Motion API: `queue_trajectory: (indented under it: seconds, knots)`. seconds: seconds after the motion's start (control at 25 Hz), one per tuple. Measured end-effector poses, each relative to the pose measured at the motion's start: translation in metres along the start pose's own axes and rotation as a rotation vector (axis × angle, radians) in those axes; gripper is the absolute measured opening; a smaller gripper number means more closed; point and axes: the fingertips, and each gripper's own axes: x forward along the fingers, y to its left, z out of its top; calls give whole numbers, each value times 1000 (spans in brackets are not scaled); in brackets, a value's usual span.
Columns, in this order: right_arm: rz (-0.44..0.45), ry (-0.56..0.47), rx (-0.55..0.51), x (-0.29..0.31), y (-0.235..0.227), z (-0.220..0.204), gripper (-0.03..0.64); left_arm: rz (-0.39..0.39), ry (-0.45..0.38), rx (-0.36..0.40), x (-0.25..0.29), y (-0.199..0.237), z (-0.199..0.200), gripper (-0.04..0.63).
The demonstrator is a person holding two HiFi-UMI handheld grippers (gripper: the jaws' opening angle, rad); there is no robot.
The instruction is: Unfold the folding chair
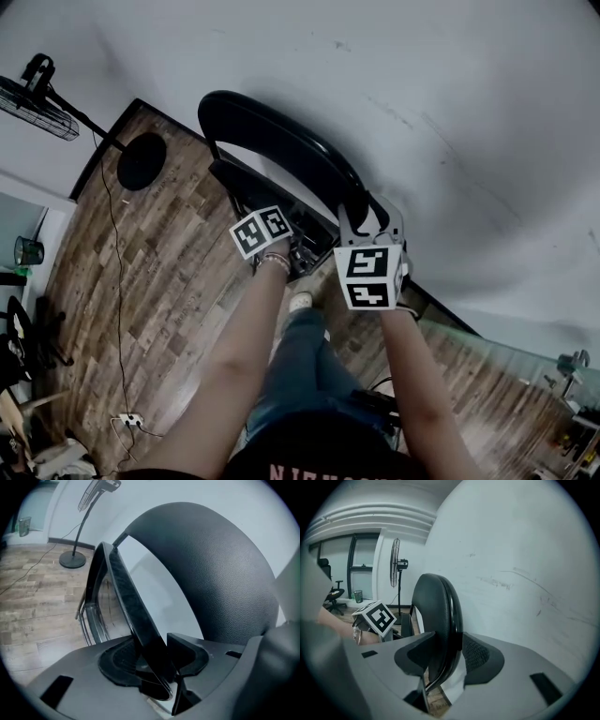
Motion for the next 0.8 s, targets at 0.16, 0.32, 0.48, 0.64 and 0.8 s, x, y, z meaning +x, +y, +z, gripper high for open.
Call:
queue_trajectory:
  seconds: [0.16,0.32,0.48,0.64,0.8]
  knots:
    - [7,-21,-16,-5,5,1,175,-2,-31,-7,-8,4,-2,174]
    - [-15,-54,-17,-11,11,0,176,-15,-42,5,-15,8,-5,175]
    - [-42,-89,-29,-15,15,1,176,-37,-52,25,-19,9,-5,176]
    - [-52,-123,-39,-15,17,1,176,-44,-49,27,-20,12,-6,176]
    - [-65,-155,-47,-15,19,0,178,-43,-53,28,-21,12,-6,176]
